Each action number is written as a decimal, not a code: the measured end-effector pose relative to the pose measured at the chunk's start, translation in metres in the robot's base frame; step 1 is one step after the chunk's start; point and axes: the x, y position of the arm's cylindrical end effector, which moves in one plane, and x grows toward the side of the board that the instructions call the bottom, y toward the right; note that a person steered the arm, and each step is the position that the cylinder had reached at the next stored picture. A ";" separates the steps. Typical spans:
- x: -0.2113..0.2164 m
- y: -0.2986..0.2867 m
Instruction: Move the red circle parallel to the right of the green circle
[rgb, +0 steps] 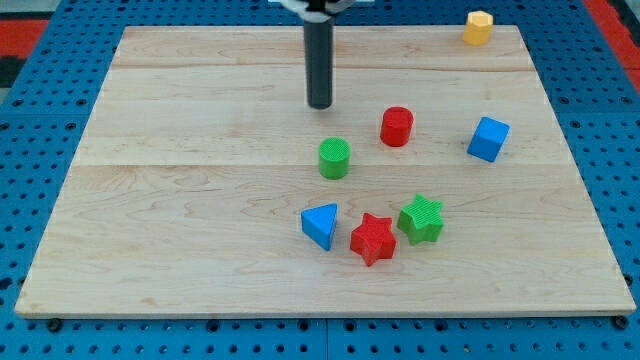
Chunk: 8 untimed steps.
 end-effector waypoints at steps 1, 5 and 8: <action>-0.010 0.046; 0.039 0.055; 0.022 0.079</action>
